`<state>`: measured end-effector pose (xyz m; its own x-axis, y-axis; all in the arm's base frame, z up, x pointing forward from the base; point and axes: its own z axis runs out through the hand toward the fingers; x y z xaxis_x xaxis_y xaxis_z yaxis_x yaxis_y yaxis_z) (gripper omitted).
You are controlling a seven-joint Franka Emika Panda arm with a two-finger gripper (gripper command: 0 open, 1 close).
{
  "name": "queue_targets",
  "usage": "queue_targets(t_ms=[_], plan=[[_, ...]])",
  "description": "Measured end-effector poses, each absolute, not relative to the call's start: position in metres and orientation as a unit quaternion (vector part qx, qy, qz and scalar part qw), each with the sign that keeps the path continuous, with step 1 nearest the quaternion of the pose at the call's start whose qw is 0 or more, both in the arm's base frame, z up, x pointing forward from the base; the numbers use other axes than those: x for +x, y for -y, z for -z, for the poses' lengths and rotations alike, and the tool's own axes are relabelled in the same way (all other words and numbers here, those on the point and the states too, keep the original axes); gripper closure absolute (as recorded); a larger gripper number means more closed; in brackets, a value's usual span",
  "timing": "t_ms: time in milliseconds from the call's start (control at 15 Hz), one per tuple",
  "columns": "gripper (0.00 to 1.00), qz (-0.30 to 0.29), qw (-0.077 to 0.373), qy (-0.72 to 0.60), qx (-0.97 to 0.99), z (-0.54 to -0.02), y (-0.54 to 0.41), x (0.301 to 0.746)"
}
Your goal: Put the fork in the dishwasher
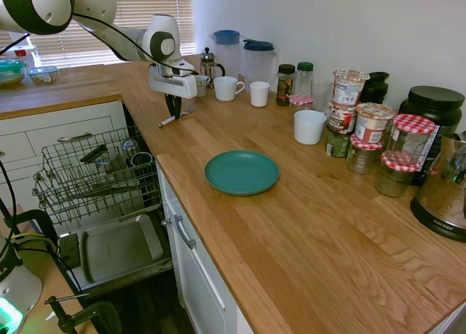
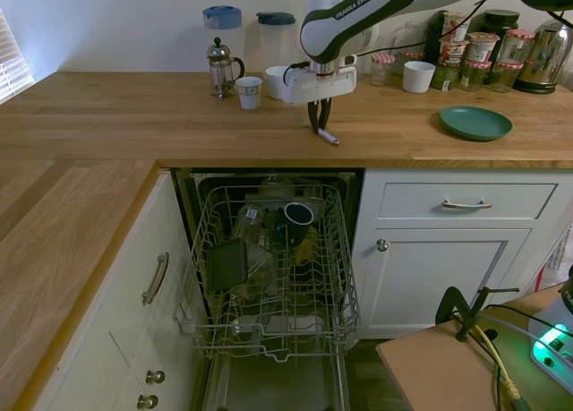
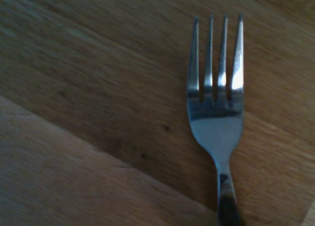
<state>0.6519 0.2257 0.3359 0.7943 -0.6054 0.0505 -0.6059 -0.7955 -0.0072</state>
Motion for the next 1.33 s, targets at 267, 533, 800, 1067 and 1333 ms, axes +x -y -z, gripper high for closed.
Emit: queue_targets(t_ms=[267, 533, 800, 1067, 1333], plan=[[1.00, -0.024, 0.011, 0.346, 0.938, -0.339, -0.212, 0.654], [1.00, -0.035, -0.002, 0.380, 0.924, -0.379, -0.191, 0.635], [1.00, -0.048, -0.014, 0.411, 0.910, -0.403, -0.180, 0.583], [1.00, -0.062, -0.029, 0.450, 0.890, -0.407, -0.176, 0.521], [1.00, -0.080, -0.034, 0.455, 0.886, -0.412, -0.167, 0.478]])
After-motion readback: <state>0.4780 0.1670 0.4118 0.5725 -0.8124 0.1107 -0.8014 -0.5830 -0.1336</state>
